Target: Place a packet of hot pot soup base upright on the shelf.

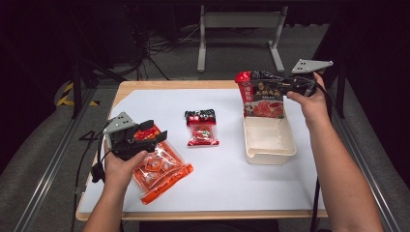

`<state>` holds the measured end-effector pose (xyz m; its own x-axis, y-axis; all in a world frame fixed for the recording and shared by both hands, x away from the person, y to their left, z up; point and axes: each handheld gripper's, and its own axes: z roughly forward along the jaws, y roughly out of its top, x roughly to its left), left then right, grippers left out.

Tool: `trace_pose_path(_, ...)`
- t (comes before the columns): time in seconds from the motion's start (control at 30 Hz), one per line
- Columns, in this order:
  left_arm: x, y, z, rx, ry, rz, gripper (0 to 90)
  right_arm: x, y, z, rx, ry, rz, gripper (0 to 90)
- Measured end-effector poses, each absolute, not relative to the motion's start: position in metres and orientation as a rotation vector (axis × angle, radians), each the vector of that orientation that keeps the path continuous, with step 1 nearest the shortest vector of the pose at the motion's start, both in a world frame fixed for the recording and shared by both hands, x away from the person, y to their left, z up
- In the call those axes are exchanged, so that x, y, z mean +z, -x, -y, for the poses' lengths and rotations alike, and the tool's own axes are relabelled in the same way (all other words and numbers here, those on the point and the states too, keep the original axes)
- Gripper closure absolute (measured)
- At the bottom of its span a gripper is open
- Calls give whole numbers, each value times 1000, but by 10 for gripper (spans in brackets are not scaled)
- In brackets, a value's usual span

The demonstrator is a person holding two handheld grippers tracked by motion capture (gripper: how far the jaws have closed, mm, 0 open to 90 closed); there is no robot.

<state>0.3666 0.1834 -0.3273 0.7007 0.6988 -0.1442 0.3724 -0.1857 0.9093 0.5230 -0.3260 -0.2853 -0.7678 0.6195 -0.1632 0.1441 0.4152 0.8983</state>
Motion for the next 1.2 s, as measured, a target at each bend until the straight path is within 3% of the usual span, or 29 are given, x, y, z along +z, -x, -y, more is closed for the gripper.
trace_pose_path(0.53, -328, -369, -183, 357, -1803, -849, 346, -292, -518, 329, 1316, -698, -2212, 706)
trace_pose_path(1.0, -328, -371, -181, 349, -1805, -854, 346, -314, -515, 352, 1172, -849, -2232, 755)
trace_pose_path(1.2, -329, -371, -182, 346, -1806, -859, 346, -315, -514, 352, 1158, -877, -2228, 728)
